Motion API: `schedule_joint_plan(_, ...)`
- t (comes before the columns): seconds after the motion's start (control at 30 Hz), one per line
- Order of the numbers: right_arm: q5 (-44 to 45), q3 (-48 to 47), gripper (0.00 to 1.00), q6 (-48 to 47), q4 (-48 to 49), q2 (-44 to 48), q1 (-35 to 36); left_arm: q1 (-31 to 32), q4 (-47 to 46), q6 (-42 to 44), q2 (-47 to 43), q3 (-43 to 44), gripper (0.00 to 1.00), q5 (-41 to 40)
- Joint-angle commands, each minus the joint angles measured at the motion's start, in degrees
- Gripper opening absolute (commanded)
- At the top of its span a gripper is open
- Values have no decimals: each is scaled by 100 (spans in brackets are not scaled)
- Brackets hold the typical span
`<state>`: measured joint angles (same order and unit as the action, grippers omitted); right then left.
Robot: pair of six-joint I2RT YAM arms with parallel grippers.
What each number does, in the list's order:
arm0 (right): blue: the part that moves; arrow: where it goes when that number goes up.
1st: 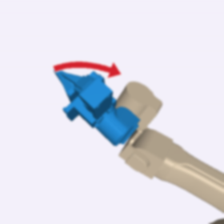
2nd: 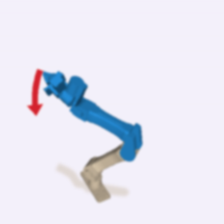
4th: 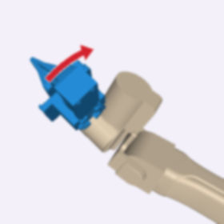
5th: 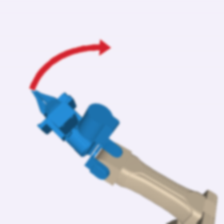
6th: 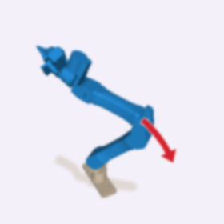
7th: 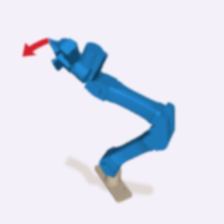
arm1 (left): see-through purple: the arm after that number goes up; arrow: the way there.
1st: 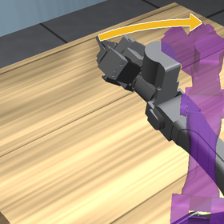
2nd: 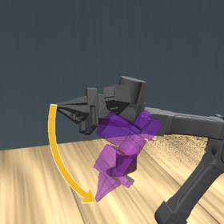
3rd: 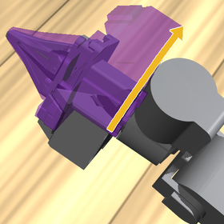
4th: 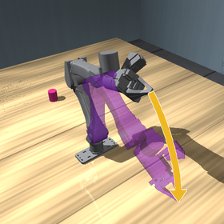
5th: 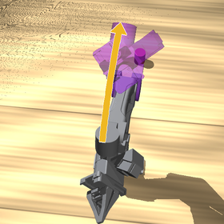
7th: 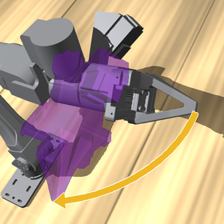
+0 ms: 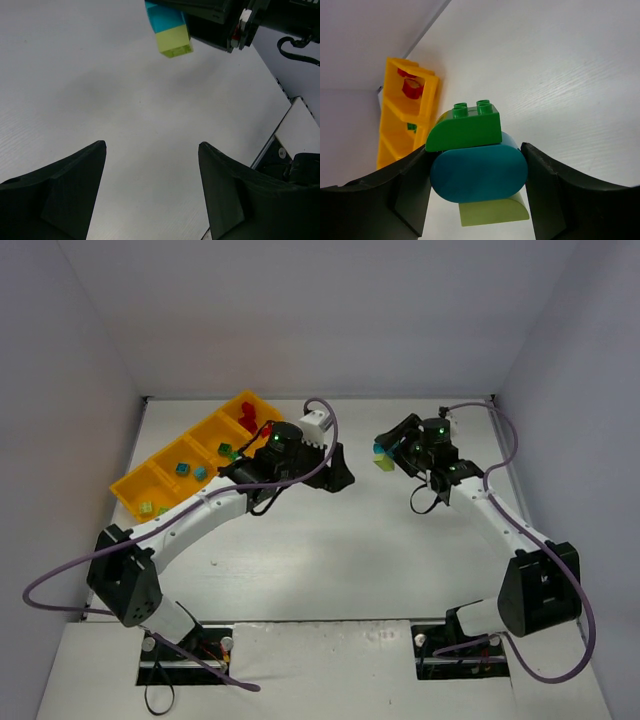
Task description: Sort the legos into containers by color
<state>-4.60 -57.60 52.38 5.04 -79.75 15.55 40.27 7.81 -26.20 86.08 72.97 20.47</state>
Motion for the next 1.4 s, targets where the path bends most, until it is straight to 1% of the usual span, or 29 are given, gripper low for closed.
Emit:
schedule_joint_plan(0.0,-418,65,0,922,419,397,53,218,-912,106,40,507,68,-332)
schedule_joint_plan(0.13,-664,162,0,1370,515,600,53,315,-1141,-7,277,692,69,-509)
schedule_joint_plan(0.27,-700,232,0,1600,533,732,53,367,-1361,-280,409,798,69,-535)
schedule_joint_plan(0.37,-726,302,0,1757,542,811,53,516,-1493,-325,453,806,69,-737)
schedule_joint_plan(0.6,-762,381,0,1977,586,864,53,605,-1335,-562,708,1079,69,-992)
schedule_joint_plan(0.77,-779,443,0,2039,595,882,53,728,-1362,-580,752,1140,69,-1264)
schedule_joint_plan(0.93,-797,408,0,2092,604,899,53,798,-940,-588,928,1334,69,-1625)
schedule_joint_plan(1.13,-841,381,0,2066,621,855,62,824,-1089,-703,980,1307,69,-1599)
schedule_joint_plan(1.37,-823,408,0,2092,630,864,62,886,-1027,-834,1156,1439,67,-1572)
